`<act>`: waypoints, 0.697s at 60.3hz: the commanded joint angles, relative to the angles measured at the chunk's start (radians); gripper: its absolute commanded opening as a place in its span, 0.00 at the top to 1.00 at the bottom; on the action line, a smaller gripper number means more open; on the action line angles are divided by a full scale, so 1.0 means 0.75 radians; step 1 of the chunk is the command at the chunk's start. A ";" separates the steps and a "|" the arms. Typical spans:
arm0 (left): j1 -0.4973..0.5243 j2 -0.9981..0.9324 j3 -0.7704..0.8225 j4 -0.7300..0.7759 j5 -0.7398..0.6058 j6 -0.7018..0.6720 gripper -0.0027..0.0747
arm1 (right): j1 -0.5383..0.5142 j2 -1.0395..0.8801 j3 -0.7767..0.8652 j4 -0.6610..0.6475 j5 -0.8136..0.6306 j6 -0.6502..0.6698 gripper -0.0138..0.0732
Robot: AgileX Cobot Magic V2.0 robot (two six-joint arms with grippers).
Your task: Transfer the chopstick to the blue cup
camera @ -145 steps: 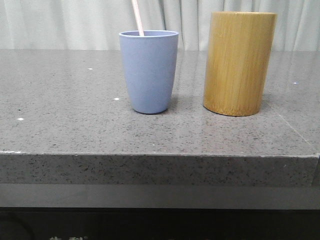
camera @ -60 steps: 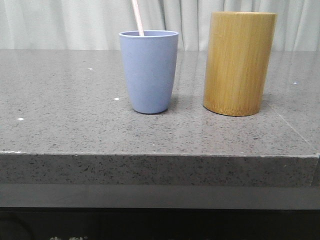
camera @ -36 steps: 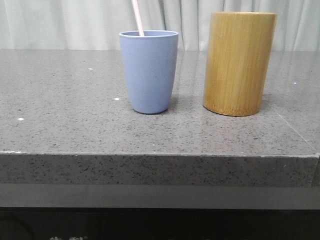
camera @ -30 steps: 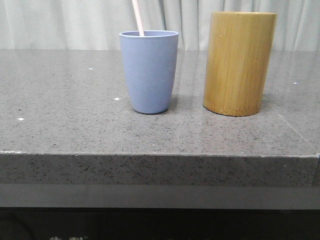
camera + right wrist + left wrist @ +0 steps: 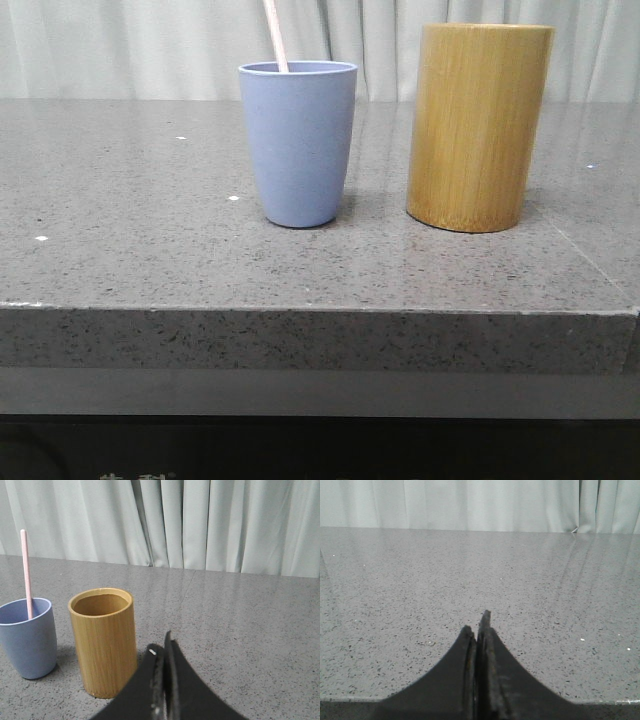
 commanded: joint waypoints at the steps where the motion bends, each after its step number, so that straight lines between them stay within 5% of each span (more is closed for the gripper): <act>1: -0.001 -0.031 0.010 -0.014 -0.123 -0.012 0.99 | -0.005 0.014 -0.033 0.005 -0.112 -0.008 0.97; 42: -0.001 -0.031 0.010 -0.014 -0.123 -0.012 0.99 | -0.198 -0.323 0.553 -0.157 -0.228 0.132 0.97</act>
